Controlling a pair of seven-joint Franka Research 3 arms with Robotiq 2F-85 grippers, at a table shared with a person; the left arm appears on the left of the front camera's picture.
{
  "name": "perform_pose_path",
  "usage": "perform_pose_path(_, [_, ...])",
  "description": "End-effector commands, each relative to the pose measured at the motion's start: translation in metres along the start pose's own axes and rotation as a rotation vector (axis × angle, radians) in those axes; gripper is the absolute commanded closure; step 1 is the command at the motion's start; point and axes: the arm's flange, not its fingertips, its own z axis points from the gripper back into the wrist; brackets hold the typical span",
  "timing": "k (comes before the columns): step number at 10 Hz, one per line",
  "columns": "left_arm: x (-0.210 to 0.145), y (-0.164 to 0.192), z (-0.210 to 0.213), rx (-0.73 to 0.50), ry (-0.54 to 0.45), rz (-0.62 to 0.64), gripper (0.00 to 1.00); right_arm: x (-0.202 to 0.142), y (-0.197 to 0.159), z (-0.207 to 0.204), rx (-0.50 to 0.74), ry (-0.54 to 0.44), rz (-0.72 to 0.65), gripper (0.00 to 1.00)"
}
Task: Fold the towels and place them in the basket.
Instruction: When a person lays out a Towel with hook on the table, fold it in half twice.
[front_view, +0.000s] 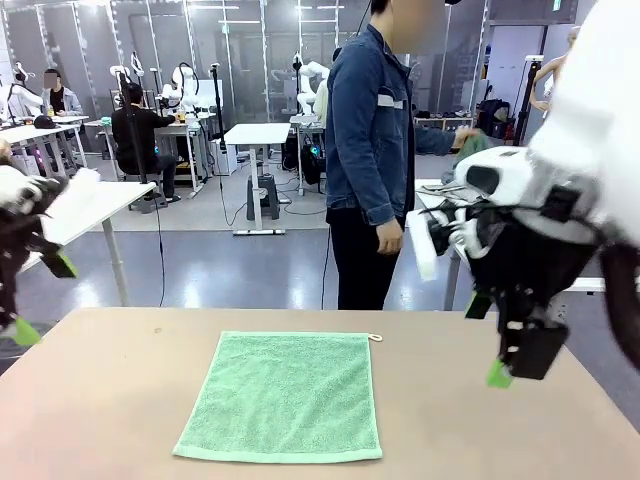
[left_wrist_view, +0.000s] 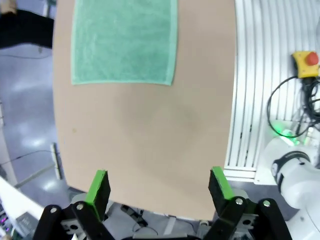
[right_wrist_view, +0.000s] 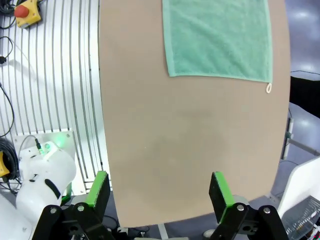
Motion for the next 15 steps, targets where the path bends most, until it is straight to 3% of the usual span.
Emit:
perform_pose_path(1, [0.024, 0.018, -0.058, -0.090, -0.034, -0.051, 0.00, 0.032, -0.014, -0.045, 0.013, 0.021, -0.032, 0.00])
perform_pose_path(3, [0.034, 0.020, -0.110, -0.179, -0.076, -0.049, 0.00, 0.044, -0.016, -0.080, 0.053, 0.020, -0.027, 0.00])
perform_pose_path(5, [0.037, 0.016, -0.154, -0.233, -0.040, 0.000, 0.00, 0.051, -0.020, -0.114, 0.079, 0.032, -0.050, 0.00])
perform_pose_path(9, [0.043, 0.020, -0.223, -0.184, -0.017, 0.002, 0.00, 0.062, -0.029, -0.176, 0.106, 0.009, -0.049, 0.00])
perform_pose_path(13, [0.044, 0.028, -0.265, -0.233, -0.080, -0.018, 0.00, 0.060, -0.039, -0.221, 0.101, -0.050, -0.046, 0.00])
perform_pose_path(15, [0.044, 0.028, -0.281, -0.257, -0.022, 0.017, 0.00, 0.065, -0.036, -0.239, 0.098, -0.019, -0.038, 0.00])
